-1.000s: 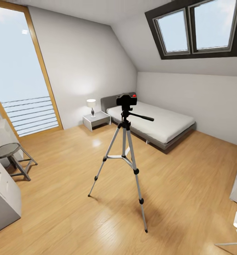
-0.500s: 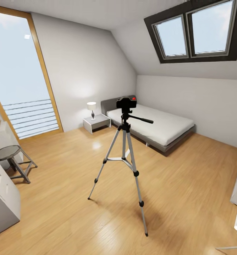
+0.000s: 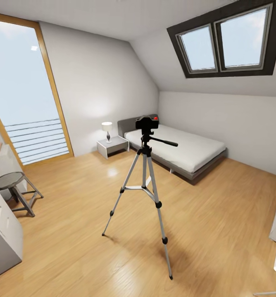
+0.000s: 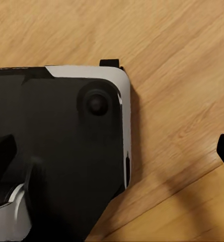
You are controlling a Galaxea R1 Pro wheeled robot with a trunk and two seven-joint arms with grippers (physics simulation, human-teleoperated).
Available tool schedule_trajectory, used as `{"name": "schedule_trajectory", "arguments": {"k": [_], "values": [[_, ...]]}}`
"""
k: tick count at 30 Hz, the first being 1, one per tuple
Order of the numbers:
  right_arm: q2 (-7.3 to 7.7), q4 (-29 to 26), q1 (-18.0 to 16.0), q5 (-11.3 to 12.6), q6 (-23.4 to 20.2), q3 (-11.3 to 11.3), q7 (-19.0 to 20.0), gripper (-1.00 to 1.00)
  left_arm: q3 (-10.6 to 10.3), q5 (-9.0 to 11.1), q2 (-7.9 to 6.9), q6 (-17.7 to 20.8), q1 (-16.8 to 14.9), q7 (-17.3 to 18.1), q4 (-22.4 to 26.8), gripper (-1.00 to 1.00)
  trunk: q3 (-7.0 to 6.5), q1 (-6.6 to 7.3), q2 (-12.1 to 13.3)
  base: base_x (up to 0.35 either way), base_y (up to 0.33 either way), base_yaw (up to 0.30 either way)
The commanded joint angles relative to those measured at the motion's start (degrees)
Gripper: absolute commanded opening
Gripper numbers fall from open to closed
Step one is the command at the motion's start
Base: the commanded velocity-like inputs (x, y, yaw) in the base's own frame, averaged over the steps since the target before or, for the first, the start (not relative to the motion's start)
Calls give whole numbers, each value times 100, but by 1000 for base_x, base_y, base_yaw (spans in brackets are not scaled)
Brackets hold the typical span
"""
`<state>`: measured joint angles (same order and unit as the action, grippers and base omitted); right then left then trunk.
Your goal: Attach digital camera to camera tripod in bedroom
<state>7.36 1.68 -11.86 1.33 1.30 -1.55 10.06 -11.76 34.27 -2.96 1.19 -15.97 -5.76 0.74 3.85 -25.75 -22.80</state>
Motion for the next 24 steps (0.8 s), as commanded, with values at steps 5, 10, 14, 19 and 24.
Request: {"name": "schedule_trajectory", "arguments": {"k": [5,10,14,19,24], "values": [[2,24,-10,177,18,-6,30,100,-60,41,-8,13,-2,-22,13,100,-34,-4,-12,0,0,0],[2,25,-10,199,19,-4,31,100,-63,41,-7,13,-2,-22,14,100,-80,-4,-12,0,0,0],[2,26,-10,207,19,-4,27,100,-57,43,-4,13,-2,-22,14,100,-117,-4,-12,0,0,0],[10,20,-10,194,19,6,26,100,-55,39,-3,13,-2,-22,14,100,-164,-4,-12,0,0,0],[17,17,-10,177,13,28,29,100,-58,38,-3,13,-2,-22,14,100,-210,-4,-12,0,0,0]]}}
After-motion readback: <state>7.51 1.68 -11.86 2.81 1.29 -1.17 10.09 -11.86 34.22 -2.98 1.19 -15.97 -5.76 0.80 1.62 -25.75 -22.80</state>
